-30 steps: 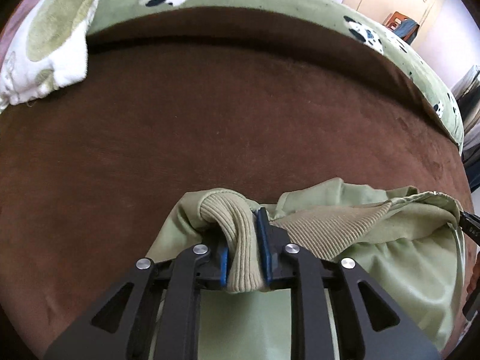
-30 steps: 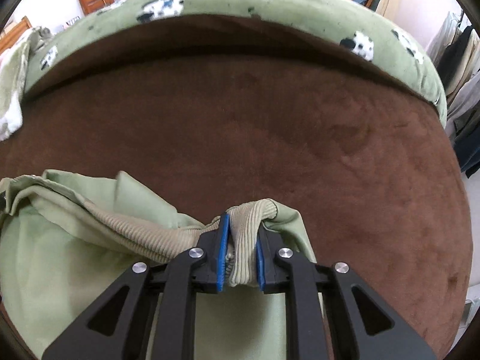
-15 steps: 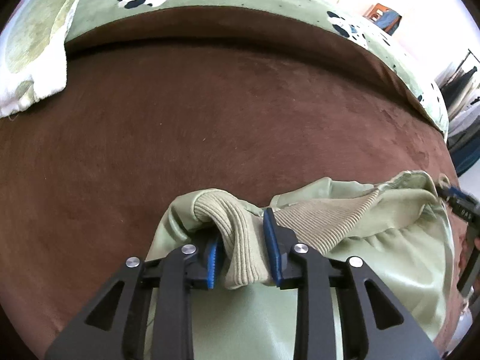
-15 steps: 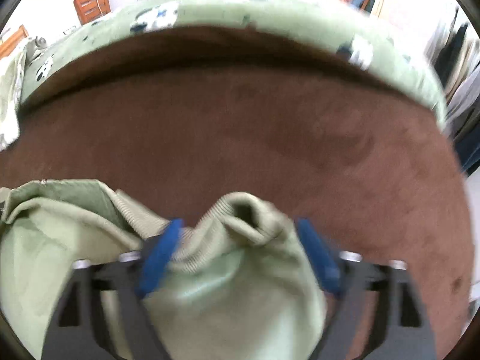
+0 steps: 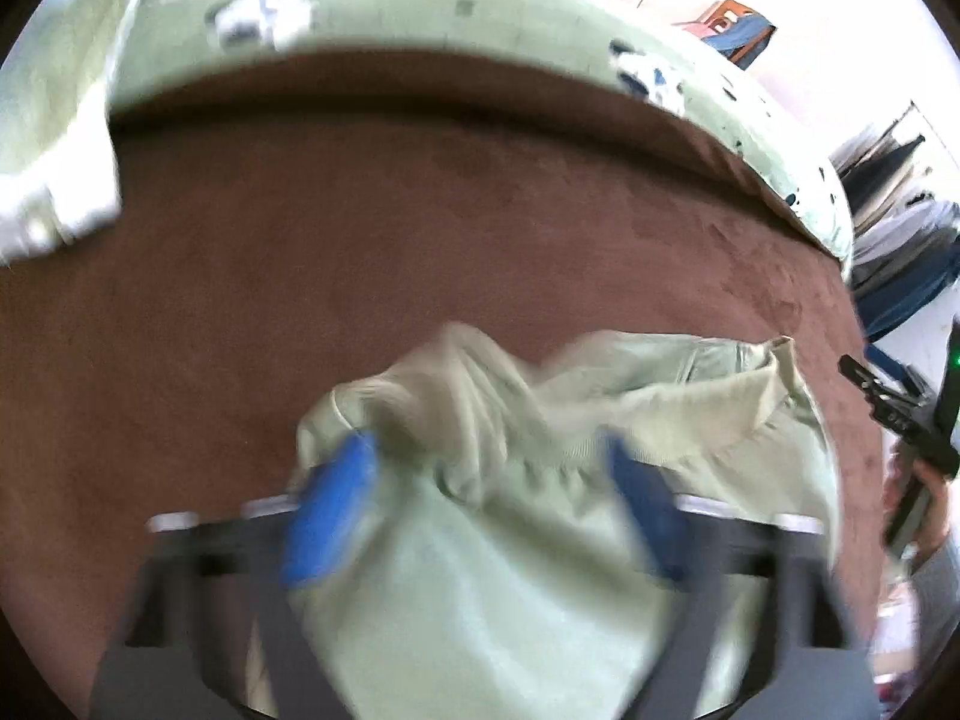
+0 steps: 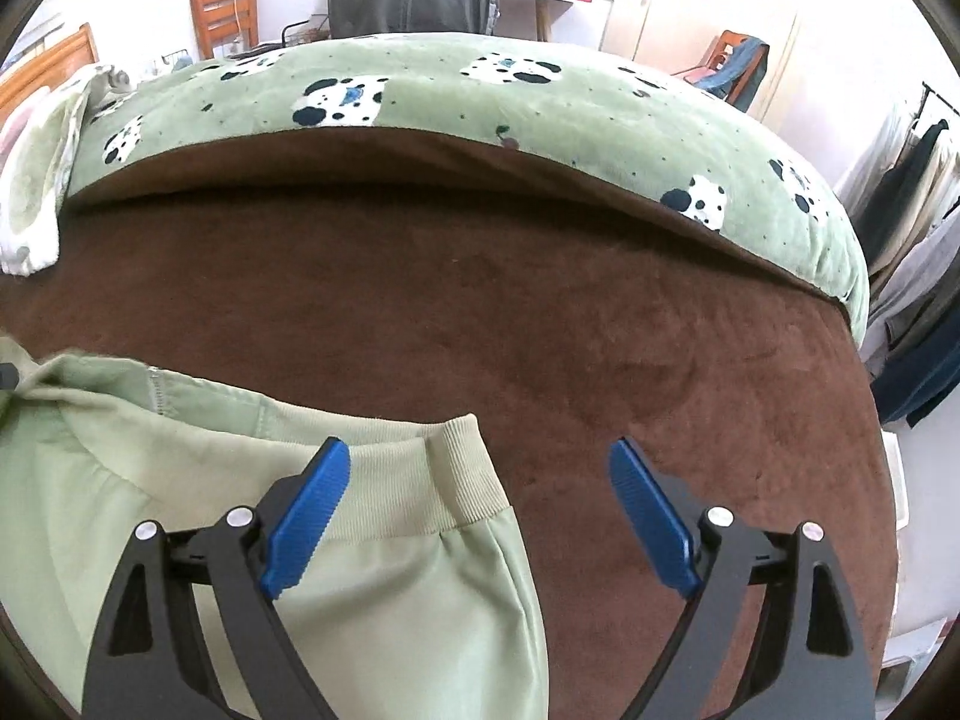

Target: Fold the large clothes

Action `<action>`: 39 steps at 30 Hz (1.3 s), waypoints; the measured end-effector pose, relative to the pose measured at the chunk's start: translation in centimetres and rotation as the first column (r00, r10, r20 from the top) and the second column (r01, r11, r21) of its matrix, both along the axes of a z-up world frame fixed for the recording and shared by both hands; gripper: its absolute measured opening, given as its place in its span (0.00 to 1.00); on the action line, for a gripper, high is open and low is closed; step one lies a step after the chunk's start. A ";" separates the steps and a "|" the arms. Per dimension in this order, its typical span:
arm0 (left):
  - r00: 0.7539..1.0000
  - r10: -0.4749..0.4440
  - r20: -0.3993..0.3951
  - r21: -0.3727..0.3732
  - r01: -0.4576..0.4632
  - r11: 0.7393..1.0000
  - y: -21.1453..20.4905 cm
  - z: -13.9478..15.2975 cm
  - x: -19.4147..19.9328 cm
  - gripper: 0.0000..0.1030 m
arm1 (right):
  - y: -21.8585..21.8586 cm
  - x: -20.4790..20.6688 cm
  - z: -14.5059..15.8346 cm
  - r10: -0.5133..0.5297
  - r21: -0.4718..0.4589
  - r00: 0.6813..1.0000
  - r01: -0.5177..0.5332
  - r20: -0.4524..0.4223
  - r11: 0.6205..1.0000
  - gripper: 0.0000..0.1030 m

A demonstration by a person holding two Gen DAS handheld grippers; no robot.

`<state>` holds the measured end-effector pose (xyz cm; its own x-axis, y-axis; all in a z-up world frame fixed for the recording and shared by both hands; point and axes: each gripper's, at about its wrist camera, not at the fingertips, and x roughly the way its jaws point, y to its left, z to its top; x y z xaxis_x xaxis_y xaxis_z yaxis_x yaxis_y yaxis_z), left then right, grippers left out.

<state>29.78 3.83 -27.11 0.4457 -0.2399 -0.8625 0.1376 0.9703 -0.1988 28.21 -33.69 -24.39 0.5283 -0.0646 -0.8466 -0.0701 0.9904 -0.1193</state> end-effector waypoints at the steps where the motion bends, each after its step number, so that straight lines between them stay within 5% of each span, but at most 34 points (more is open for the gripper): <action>1: 0.999 -0.001 0.048 0.047 -0.001 0.999 0.0 1.0 -0.4 0.94 | 0.0 -0.2 0.2 0.005 -0.002 1.000 -0.005 -0.002 1.000 0.85; 7: 0.992 -0.038 0.124 0.206 0.012 0.979 -0.5 4.0 -1.4 0.94 | 0.3 -1.0 1.2 0.031 0.013 0.999 -0.031 0.032 0.999 0.85; 11: 0.991 -0.074 0.110 0.183 0.053 0.982 -2.6 2.6 -1.9 0.94 | 0.5 -1.4 1.6 0.048 0.107 0.997 -0.054 0.056 0.993 0.84; 12: 0.991 -0.076 0.109 0.180 0.055 0.982 -3.2 2.1 -1.9 0.94 | 0.8 -1.3 1.3 0.058 0.121 0.997 -0.063 0.044 0.991 0.82; 14: 0.991 -0.078 0.112 0.192 0.055 0.980 -4.6 0.9 -1.8 0.94 | 1.4 -0.7 0.0 0.067 0.126 0.998 -0.065 -0.007 0.990 0.57; 16: 0.992 -0.077 0.104 0.195 0.055 0.979 -5.8 -0.6 -1.4 0.94 | 1.8 0.0 -1.5 0.071 0.132 0.995 -0.062 -0.065 0.989 0.43; 20: 0.994 -0.060 0.087 0.232 0.038 0.972 -6.7 -3.5 -0.3 0.94 | 2.8 0.5 -4.0 0.122 0.192 0.987 -0.100 -0.103 0.976 0.53; 26: 0.997 -0.005 0.076 0.331 -0.020 0.943 -4.2 -7.0 1.1 0.94 | 5.4 1.4 -6.9 0.165 0.146 0.976 -0.144 -0.141 0.979 0.57; 30: 0.999 0.022 0.031 0.291 -0.030 0.956 -2.0 -8.9 2.3 0.95 | 6.4 2.3 -9.3 0.164 0.112 0.970 -0.145 -0.181 0.983 0.55; 35: 0.996 0.087 -0.017 0.180 -0.083 0.980 0.9 -10.1 3.3 0.95 | 7.4 2.2 -9.7 0.189 0.145 0.968 -0.167 -0.163 0.975 0.09; 39: 0.996 0.087 0.015 0.203 -0.088 0.975 0.8 -9.6 2.9 0.95 | 6.8 2.5 -9.8 0.163 0.197 0.974 -0.131 -0.157 0.972 0.05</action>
<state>32.70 4.66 -36.68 0.4623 -0.0197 -0.8865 0.0512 0.9987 0.0045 30.67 -26.93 -34.15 0.3665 0.1682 -0.9151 -0.2199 0.9713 0.0905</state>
